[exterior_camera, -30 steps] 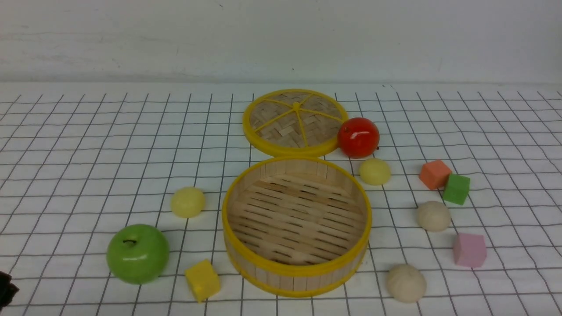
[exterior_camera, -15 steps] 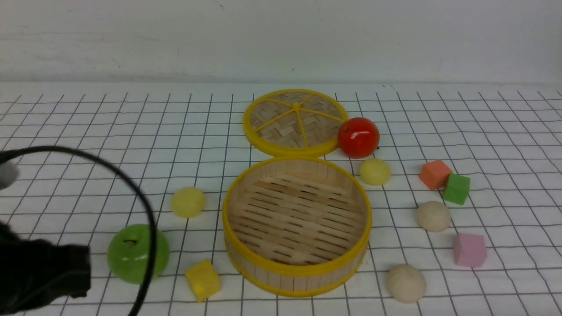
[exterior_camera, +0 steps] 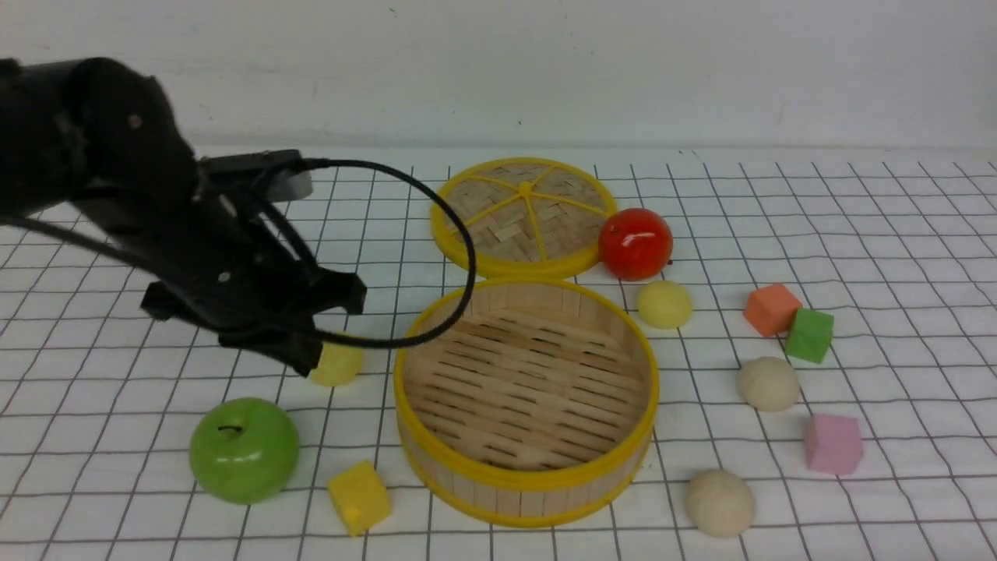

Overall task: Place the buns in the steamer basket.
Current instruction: Use the left arm to grab a steamed stuffed bun, then use the left arm to put the steamed stuffed bun into the steamer, then use the right arm to grab a steamed stuffed bun

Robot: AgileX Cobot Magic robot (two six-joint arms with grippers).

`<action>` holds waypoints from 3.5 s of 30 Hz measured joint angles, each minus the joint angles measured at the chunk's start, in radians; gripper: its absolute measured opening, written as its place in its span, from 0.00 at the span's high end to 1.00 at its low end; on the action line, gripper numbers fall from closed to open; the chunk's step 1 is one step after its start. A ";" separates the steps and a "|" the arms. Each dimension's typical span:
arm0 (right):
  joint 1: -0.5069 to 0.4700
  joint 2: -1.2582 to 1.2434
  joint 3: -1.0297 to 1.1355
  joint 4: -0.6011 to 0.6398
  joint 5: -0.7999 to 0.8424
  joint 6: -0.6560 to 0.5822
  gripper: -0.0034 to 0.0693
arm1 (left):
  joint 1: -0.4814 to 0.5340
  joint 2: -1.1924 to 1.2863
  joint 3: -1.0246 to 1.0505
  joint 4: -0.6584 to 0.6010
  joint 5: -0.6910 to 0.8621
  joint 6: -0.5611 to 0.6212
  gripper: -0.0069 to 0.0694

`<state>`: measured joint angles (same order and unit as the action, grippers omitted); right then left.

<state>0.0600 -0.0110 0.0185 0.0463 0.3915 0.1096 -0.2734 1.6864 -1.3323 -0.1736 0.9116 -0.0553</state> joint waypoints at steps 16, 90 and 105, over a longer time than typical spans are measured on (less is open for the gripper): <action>0.000 0.000 0.000 0.000 0.000 0.000 0.62 | 0.004 0.321 -0.283 0.202 0.006 -0.070 0.56; 0.000 0.000 0.000 0.000 0.000 0.000 0.62 | -0.212 -0.712 0.323 -0.044 -0.268 -0.041 0.93; 0.000 0.000 0.009 0.360 -0.275 0.258 0.62 | -0.212 -1.584 1.127 -0.086 -0.737 -0.039 0.93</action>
<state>0.0600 -0.0110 0.0273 0.4062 0.1161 0.3680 -0.4855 0.1022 -0.2048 -0.2593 0.1748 -0.0945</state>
